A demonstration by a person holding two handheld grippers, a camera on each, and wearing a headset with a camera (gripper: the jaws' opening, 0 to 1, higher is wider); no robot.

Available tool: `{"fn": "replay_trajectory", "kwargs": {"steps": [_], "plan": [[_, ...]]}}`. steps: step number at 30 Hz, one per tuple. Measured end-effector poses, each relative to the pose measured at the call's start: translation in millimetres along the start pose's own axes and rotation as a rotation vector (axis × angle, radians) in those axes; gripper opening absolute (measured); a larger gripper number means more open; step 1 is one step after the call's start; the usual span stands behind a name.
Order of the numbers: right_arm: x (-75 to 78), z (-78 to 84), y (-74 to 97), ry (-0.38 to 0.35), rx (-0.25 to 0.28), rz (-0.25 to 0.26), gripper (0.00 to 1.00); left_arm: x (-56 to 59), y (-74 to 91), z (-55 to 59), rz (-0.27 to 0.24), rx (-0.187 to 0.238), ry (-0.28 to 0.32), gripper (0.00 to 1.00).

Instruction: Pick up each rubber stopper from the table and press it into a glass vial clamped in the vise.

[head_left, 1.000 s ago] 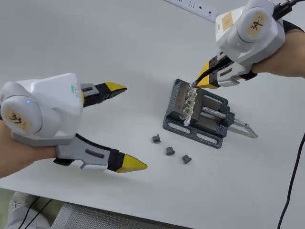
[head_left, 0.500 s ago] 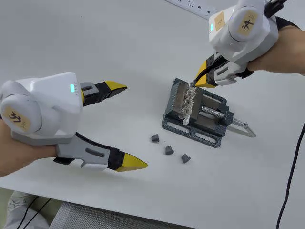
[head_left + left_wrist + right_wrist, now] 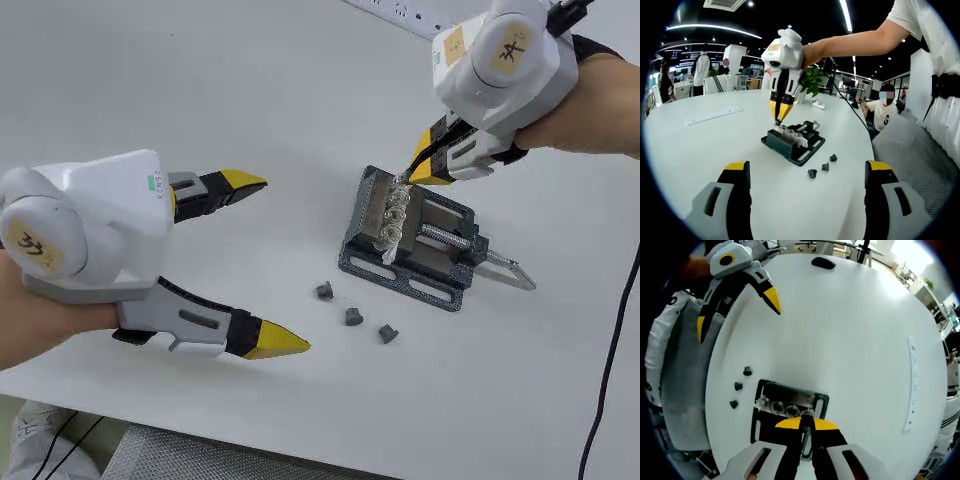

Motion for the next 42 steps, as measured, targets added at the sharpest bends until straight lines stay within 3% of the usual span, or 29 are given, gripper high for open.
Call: {"fn": "replay_trajectory", "kwargs": {"steps": [31,42], "plan": [[-2.7,-7.8,-3.5,0.012,-0.031,-0.006,0.02,-0.2,-0.4,-1.5,-0.001,0.006,0.002,0.94],[-0.3,-3.7,-1.8,-0.023,-0.006,-0.012,0.01,-1.0,0.3,-2.8,-0.003,0.003,0.000,0.94]]}}
Point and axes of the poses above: the centre of the closed fingertips' face, and the gripper's own axes: y roughly backward along the fingers, x roughly to its right, z roughly out of its underside, the point moved 5 cm from there along y, roughly backward along the fingers, and after that the axes turned 10 degrees about -y, right-handed, at the moved point
